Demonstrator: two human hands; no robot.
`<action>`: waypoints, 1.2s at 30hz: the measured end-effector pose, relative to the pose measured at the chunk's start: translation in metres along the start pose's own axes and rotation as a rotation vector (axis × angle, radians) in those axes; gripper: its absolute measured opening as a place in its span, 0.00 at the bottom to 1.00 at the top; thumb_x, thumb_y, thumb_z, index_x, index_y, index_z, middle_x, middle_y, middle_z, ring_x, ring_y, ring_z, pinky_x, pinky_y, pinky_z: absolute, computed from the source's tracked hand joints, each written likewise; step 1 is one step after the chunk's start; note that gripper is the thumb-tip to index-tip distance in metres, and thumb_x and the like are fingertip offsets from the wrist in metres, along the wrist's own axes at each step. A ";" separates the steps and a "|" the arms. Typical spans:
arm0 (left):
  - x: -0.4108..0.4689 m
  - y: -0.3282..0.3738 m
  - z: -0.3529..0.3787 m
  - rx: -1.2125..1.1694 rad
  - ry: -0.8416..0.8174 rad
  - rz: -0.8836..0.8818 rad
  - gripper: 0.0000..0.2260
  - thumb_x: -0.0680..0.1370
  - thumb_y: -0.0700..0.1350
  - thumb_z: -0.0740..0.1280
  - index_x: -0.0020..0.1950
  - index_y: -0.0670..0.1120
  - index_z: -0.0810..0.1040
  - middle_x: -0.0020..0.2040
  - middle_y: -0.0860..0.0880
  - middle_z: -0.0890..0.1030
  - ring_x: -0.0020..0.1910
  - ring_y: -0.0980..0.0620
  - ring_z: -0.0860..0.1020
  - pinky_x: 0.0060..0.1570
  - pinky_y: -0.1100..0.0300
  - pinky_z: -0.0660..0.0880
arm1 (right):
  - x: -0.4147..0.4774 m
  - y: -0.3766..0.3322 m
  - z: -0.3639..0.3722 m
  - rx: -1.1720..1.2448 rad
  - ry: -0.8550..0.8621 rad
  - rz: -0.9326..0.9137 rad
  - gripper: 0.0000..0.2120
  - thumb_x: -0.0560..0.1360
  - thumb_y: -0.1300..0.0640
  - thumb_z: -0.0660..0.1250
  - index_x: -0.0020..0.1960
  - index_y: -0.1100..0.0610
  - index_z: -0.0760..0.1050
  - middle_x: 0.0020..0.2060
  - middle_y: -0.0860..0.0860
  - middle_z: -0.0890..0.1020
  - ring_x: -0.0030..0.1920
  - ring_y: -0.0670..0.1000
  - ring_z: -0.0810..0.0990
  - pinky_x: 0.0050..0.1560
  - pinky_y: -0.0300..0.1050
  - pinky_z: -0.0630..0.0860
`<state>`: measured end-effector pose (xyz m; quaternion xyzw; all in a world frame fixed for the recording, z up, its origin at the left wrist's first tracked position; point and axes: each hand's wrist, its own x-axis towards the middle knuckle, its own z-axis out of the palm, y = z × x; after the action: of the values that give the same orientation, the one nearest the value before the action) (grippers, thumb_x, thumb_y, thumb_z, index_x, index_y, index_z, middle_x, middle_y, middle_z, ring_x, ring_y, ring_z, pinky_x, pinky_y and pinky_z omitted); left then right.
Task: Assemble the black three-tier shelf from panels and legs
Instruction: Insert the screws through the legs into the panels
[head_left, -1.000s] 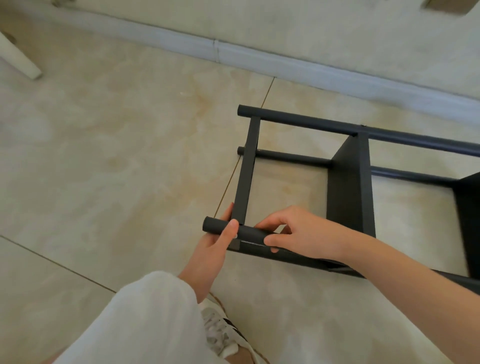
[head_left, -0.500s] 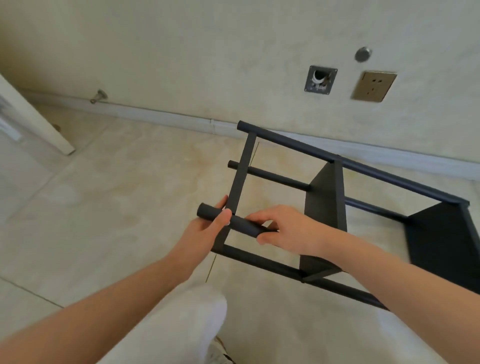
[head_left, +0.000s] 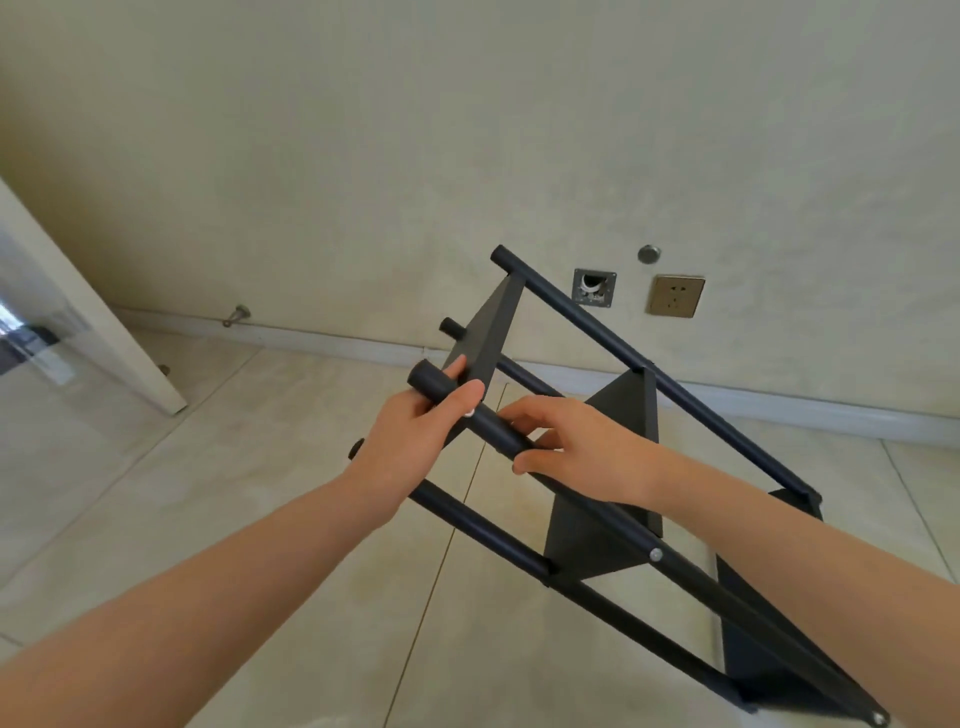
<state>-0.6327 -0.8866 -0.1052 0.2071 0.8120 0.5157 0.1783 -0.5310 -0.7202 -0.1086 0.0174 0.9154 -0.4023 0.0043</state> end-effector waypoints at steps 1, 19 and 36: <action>-0.002 0.009 -0.001 0.005 0.002 0.017 0.23 0.80 0.59 0.66 0.75 0.63 0.70 0.53 0.62 0.80 0.50 0.67 0.74 0.49 0.69 0.66 | -0.004 -0.006 -0.005 0.009 0.012 -0.006 0.18 0.78 0.58 0.69 0.67 0.50 0.73 0.57 0.46 0.78 0.55 0.46 0.80 0.60 0.43 0.78; -0.052 0.133 0.049 0.282 -0.073 0.302 0.23 0.79 0.64 0.65 0.73 0.61 0.71 0.45 0.65 0.78 0.66 0.49 0.76 0.74 0.38 0.60 | -0.119 -0.043 -0.064 0.174 0.364 0.112 0.18 0.76 0.61 0.71 0.63 0.47 0.74 0.52 0.45 0.82 0.50 0.45 0.83 0.56 0.40 0.79; -0.078 0.147 0.071 0.102 0.020 0.440 0.18 0.72 0.55 0.65 0.60 0.69 0.72 0.46 0.54 0.82 0.53 0.56 0.77 0.72 0.40 0.65 | -0.141 -0.042 -0.074 0.392 0.317 0.143 0.09 0.75 0.57 0.73 0.54 0.48 0.78 0.49 0.45 0.85 0.50 0.46 0.85 0.51 0.45 0.83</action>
<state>-0.5083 -0.8164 0.0057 0.3830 0.7741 0.5022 0.0428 -0.3910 -0.6983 -0.0250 0.1452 0.8056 -0.5629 -0.1144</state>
